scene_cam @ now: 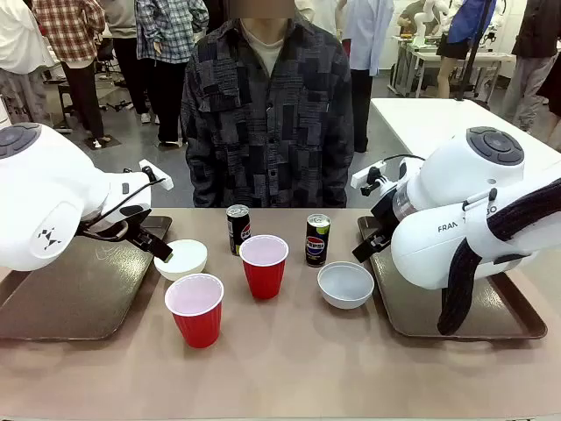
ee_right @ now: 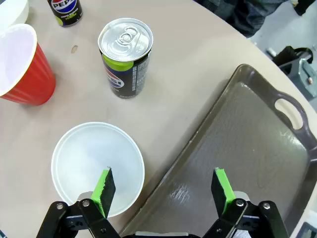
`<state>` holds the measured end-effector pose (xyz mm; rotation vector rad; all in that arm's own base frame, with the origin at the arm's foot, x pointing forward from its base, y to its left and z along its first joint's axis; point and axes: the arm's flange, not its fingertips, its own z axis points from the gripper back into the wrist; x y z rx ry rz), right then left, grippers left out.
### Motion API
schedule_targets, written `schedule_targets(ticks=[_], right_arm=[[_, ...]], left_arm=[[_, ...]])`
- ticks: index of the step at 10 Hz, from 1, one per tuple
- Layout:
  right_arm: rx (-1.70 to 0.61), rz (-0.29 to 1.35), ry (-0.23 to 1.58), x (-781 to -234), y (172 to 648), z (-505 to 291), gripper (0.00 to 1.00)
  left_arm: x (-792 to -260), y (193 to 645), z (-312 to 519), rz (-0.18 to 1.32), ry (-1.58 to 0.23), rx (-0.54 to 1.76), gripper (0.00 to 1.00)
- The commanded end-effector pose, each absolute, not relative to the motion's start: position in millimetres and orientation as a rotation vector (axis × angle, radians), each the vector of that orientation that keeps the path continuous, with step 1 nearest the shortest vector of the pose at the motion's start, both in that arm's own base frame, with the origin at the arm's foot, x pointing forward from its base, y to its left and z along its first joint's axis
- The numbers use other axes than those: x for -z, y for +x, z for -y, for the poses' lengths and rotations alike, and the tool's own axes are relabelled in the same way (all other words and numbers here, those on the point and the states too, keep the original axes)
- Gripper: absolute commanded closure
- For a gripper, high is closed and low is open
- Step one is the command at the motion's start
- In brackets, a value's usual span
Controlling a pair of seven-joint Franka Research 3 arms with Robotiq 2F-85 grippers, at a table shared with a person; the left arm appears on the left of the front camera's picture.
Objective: Prepare tableware on both trays.
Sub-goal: Pick up a Picnic Bowl from the table and place it on a Handle tray.
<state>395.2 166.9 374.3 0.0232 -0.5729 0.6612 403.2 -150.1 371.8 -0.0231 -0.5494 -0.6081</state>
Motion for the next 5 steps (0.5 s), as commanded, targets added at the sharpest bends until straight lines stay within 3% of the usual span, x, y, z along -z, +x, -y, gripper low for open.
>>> schedule_targets(ticks=[1, 5], right_arm=[[-0.661, 0.573, 0.023, -374.3, 395.2, -166.9, 0.0], [-0.661, 0.573, 0.023, -374.3, 395.2, -166.9, 0.0]], left_arm=[[-371.7, 403.2, 150.1, 0.549, -0.023, 0.608, 0.0], [-371.7, 403.2, 150.1, 0.549, -0.023, 0.608, 0.0]])
